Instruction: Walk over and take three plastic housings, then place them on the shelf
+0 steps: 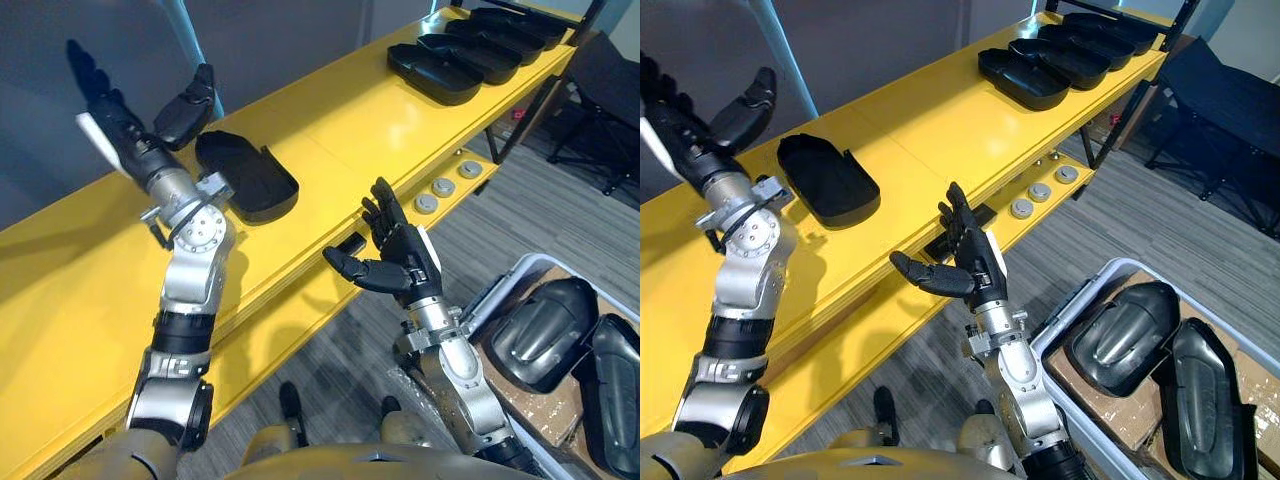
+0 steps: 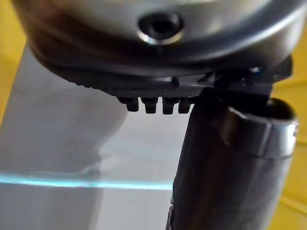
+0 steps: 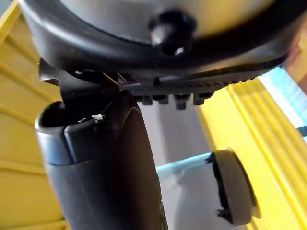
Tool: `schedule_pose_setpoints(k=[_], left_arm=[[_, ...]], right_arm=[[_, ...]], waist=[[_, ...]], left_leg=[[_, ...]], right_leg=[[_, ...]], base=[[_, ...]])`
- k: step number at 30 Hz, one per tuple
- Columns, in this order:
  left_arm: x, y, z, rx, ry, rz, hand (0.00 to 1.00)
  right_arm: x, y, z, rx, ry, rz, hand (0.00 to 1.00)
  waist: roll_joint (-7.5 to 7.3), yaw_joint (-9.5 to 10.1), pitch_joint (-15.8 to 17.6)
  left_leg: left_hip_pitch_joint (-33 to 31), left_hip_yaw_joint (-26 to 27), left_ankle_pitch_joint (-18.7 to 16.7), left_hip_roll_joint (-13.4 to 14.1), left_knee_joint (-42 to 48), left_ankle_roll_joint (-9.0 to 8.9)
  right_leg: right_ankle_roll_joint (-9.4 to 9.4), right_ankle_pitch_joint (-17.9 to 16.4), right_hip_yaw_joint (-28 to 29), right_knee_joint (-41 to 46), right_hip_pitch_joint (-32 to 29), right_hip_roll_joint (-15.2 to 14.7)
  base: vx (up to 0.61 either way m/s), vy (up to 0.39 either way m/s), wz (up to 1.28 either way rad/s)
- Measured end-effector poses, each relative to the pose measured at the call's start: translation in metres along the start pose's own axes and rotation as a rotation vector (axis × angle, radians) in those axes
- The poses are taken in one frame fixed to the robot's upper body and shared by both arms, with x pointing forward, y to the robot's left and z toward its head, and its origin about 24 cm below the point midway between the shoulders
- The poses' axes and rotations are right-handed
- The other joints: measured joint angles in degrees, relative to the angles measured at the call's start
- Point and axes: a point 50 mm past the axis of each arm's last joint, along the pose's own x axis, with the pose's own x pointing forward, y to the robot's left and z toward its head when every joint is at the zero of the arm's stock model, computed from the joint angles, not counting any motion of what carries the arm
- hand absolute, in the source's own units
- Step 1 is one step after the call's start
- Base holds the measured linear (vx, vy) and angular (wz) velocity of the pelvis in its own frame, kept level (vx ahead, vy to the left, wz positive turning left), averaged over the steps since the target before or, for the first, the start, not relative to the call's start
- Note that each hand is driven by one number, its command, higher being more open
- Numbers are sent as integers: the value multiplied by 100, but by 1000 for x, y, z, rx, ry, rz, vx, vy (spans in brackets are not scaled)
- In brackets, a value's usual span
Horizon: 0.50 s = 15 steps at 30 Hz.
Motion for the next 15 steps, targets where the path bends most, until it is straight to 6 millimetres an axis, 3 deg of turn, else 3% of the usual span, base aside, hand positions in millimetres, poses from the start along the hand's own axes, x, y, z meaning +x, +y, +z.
schedule_pose_setpoints(k=[3,8,15], left_arm=[[-31,20,-6,0,52,-63,100],[-69,34,-28,48,195,-248,100],[-86,48,-37,4,284,-382,100]], right_arm=[[7,1,10,-1,-50,17,100],[21,3,21,-19,-106,42,100],[25,2,21,50,-101,75,100]], waist=[[-32,96,-70],[-35,354,-70],[-90,506,-101]], left_leg=[[0,-166,25,-21,17,17],[-10,-396,45,-48,-2,-32],[-88,-474,84,-54,-3,-50]], right_leg=[[8,0,-201,-5,123,-4],[-61,-51,-459,-67,273,-2],[-58,-44,-581,-102,293,-10]], base=[[50,-26,26],[-14,-13,27],[-27,-1,10]])
